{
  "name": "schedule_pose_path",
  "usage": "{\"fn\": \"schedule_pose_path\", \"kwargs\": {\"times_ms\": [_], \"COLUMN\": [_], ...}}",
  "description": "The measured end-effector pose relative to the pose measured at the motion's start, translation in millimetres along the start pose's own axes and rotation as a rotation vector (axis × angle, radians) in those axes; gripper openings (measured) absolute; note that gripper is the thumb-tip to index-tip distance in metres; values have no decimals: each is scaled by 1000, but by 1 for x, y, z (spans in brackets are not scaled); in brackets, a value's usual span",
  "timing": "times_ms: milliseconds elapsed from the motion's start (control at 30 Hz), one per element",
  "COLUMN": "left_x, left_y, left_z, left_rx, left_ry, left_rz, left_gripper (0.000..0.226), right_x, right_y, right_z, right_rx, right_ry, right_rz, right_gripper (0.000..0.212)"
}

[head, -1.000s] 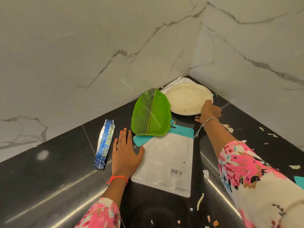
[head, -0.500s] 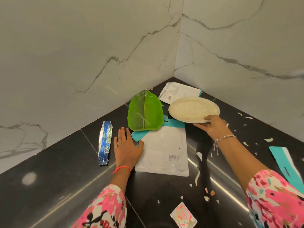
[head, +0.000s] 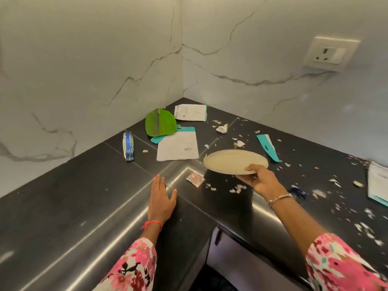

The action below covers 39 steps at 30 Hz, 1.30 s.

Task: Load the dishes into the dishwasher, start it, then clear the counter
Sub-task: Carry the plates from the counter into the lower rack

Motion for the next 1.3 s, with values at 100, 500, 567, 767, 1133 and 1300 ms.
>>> {"fn": "schedule_pose_path", "kwargs": {"times_ms": [100,500,567,767,1133,1300], "left_x": [13,27,23,3,-6,27], "left_y": [76,360,404,536,790,845], "left_z": [12,51,63,90,111,141], "left_rx": [-56,-275,-335,-448,-711,-804], "left_ry": [-91,-253,-255,-303,-364,-351], "left_rz": [103,146,142,196,222,309], "left_gripper": [66,67,67,67,65,64], "right_x": [27,133,156,247,407,424], "right_y": [53,260,289,355,506,563], "right_z": [-47,-259,-293,-379,-542,-614], "right_rx": [-38,70,98,204,262,358], "right_ry": [37,276,370,724,898,926], "right_rz": [-39,-231,-259,-333,-232,-251], "right_gripper": [58,42,39,34,36,34]}}
Point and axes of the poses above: each hand's wrist, its own y-axis away from the middle knuckle, its own z-axis out of the palm, x = y × z, the point moved 5 cm from there along -y, towards the middle knuckle, and after that the axes turned 7 degrees about y, right-handed, at the moved point
